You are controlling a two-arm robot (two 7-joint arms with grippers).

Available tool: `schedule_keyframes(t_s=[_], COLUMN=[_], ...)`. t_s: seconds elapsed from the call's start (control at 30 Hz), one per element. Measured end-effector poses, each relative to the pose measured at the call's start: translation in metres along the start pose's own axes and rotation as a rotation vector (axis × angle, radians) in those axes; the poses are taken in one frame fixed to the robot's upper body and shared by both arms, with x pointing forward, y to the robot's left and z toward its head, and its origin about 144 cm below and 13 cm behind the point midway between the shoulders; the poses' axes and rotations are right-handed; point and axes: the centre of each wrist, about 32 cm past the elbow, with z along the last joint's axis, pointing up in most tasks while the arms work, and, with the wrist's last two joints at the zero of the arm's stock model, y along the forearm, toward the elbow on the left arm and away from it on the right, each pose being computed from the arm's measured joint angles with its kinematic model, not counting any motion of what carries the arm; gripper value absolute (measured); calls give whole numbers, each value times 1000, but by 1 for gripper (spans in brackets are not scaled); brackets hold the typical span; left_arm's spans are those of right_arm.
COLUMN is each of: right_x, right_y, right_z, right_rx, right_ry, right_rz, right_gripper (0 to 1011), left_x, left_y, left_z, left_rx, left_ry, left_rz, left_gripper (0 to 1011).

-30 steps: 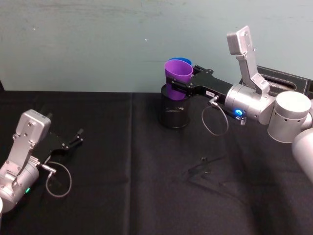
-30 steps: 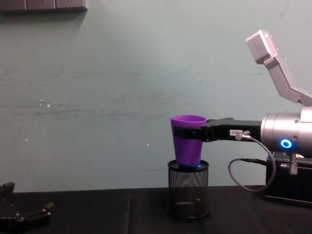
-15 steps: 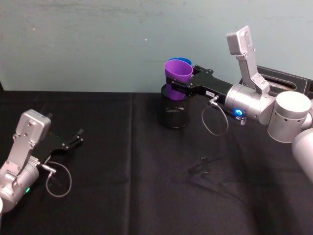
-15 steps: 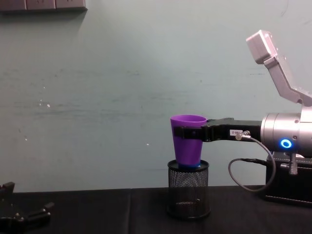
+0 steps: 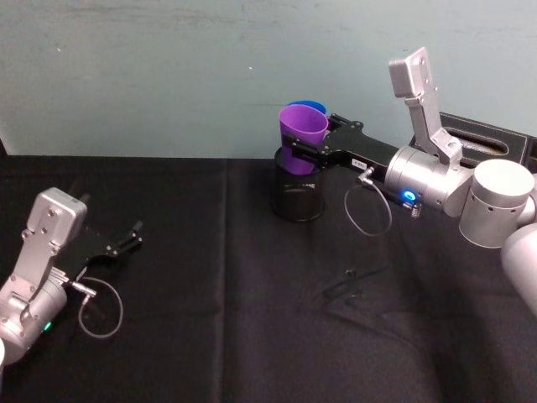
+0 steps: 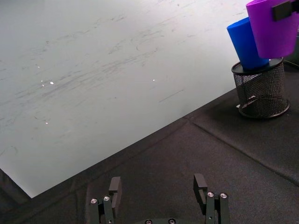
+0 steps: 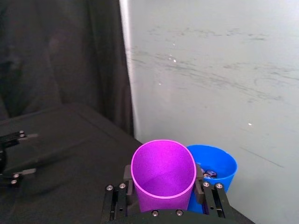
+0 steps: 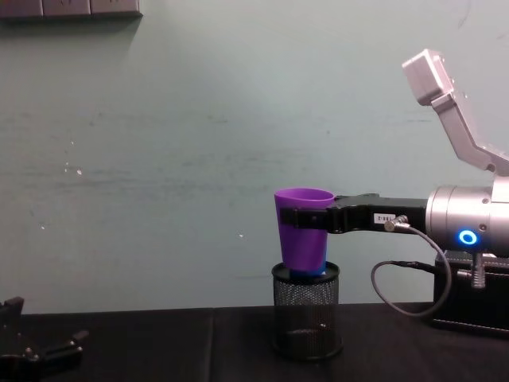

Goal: Pick up one cup with a gripper and tap it against the other cup.

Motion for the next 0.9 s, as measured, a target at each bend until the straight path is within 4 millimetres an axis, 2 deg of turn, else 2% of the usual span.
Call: schedule_keyframes(t_s=[0.13, 0.37, 0.9], right_x=[-1, -3, -12], right_y=[-4, -21, -63], right_z=[-2, -6, 3], right_rx=[8, -3, -5], right_ry=[13, 41, -4], right_rz=[24, 53, 153], right_gripper=[726, 726, 726], left_x=[0, 0, 0], left_y=[0, 0, 0], left_z=[0, 0, 0], left_rx=[0, 0, 0], left_ry=[0, 0, 0], left_rz=[0, 0, 0], left_gripper=[1011, 1011, 1011])
